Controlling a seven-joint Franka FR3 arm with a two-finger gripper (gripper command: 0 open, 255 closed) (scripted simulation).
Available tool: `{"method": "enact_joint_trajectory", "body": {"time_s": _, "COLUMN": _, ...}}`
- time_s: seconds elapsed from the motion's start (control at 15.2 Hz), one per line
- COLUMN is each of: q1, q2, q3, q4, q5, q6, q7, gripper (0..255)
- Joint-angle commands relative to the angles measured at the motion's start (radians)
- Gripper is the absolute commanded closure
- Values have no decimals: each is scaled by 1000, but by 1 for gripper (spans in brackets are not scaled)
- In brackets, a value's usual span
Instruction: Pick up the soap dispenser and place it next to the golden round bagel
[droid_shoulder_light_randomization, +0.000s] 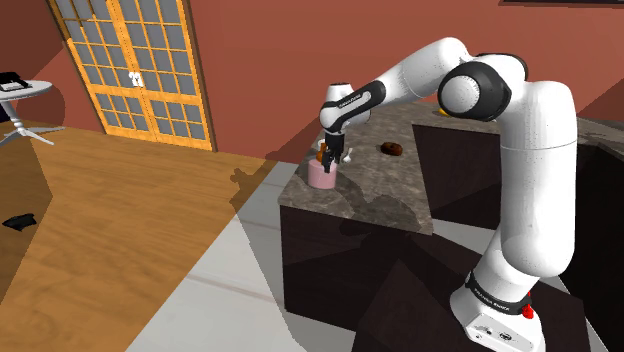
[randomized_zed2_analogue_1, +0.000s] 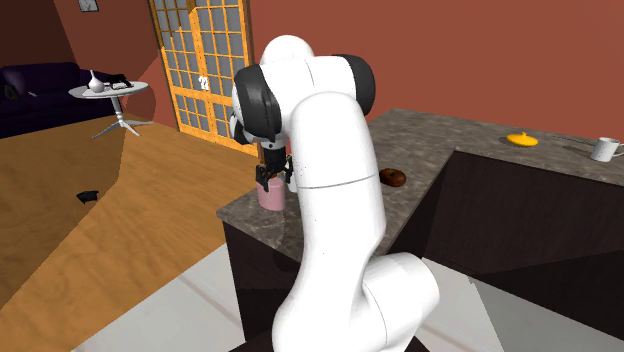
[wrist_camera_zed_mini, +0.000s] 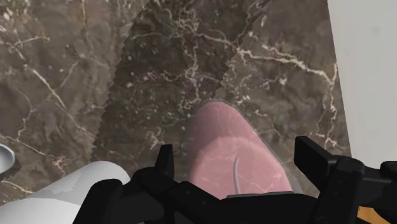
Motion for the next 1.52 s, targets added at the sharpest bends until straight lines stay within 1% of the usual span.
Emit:
{"method": "enact_joint_trajectory", "body": {"time_s": 0.0, "q1": 0, "q2": 1, "q3": 0, "q4": 1, "q5": 0, "q6": 1, "q7": 0, "gripper": 0}}
{"method": "enact_joint_trajectory", "body": {"time_s": 0.2, "q1": 0, "q2": 1, "q3": 0, "q4": 1, "q5": 0, "q6": 1, "q7": 0, "gripper": 0}}
{"method": "enact_joint_trajectory", "body": {"time_s": 0.26, "q1": 0, "q2": 1, "q3": 0, "q4": 1, "q5": 0, "q6": 1, "q7": 0, "gripper": 255}}
{"method": "enact_joint_trajectory", "body": {"time_s": 0.86, "q1": 0, "q2": 1, "q3": 0, "q4": 1, "q5": 0, "q6": 1, "q7": 0, "gripper": 255}}
{"method": "enact_joint_trajectory", "body": {"time_s": 1.45, "q1": 4, "q2": -53, "q3": -7, "q4": 48, "q5": -15, "q6": -100, "q7": 9, "gripper": 255}}
